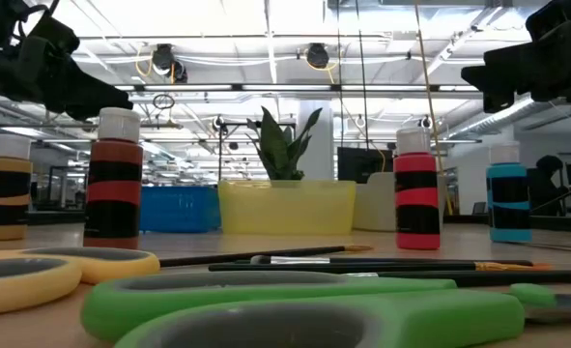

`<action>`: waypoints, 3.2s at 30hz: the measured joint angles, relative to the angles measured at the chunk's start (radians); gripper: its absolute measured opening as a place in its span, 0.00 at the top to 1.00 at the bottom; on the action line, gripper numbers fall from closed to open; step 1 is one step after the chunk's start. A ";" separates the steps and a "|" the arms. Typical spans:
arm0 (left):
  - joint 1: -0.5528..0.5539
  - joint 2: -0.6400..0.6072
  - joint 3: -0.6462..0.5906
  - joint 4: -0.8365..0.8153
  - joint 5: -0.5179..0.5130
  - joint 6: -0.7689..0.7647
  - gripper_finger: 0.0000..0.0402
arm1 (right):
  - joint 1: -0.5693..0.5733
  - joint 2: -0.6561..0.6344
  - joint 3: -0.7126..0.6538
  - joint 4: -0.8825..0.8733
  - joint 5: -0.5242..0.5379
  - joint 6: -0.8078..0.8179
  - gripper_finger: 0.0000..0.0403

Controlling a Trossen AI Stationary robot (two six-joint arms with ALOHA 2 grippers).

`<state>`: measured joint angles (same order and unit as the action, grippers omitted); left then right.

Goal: Pick & Place Paint Supplies

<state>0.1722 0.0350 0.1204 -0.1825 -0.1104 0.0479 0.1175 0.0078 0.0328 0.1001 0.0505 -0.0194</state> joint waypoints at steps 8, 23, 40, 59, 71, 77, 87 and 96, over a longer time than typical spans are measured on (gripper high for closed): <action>0.000 0.000 0.000 0.000 0.000 0.000 0.43 | 0.000 0.000 0.000 0.000 0.000 0.000 0.56; 0.000 0.000 0.000 0.000 0.000 0.000 0.43 | 0.000 0.000 0.000 0.000 0.000 0.000 0.56; 0.000 0.000 0.000 0.000 0.000 0.000 0.43 | 0.000 0.000 0.000 0.000 0.000 0.000 0.57; 0.000 0.000 0.000 0.000 0.000 0.000 0.43 | 0.000 0.000 0.000 0.000 0.000 0.000 0.57; 0.000 0.000 0.000 0.000 0.000 0.000 0.43 | 0.000 0.000 0.000 0.040 -0.003 0.364 0.57; 0.000 0.000 0.000 0.000 0.000 0.000 0.43 | 0.000 0.001 0.000 0.061 0.017 0.628 0.56; 0.000 0.000 0.000 0.000 0.000 0.000 0.43 | 0.014 0.006 0.000 0.061 0.079 0.698 0.56; 0.000 0.000 0.000 0.000 0.000 0.000 0.43 | 0.020 0.016 0.000 0.302 0.139 0.415 0.56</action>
<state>0.1725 0.0349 0.1204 -0.1825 -0.1102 0.0479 0.1379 0.0235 0.0326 0.4016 0.1893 0.3956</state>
